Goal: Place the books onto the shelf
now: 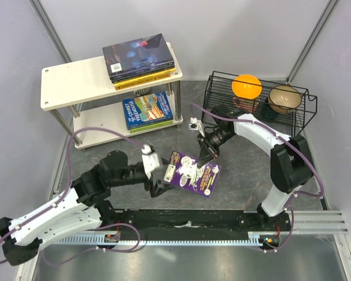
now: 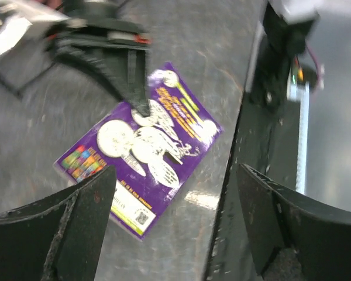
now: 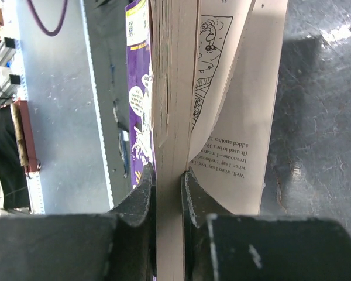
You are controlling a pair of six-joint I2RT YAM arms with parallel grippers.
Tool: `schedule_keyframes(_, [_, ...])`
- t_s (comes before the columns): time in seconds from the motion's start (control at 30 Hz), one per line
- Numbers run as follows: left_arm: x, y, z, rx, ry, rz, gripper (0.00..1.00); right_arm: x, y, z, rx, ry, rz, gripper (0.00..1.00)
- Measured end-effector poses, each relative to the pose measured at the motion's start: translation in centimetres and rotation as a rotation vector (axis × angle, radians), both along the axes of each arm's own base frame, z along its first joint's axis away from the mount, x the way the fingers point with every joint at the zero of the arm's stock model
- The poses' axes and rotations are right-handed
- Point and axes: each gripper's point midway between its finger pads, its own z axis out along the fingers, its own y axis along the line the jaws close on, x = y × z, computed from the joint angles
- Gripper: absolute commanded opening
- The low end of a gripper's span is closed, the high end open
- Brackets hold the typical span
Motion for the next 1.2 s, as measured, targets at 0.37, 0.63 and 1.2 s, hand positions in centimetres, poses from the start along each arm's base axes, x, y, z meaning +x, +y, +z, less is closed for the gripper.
schedule_keyframes(0.37, [-3.0,-3.4,-7.7,0.443,-0.564,-0.394,0.97,-0.9,0.2,2.9,0.049,0.07,0.027,0.0])
schedule_keyframes(0.63, [0.5,-3.5,-10.4,0.648,-0.841,-0.342,0.96,-1.2,0.9,4.2,0.092,0.153,0.038,0.0])
schedule_keyframes(1.2, [3.0,-3.0,-6.8,0.706,-1.06,-0.211,0.02,0.7,0.3,4.5,0.096,0.106,0.0,0.44])
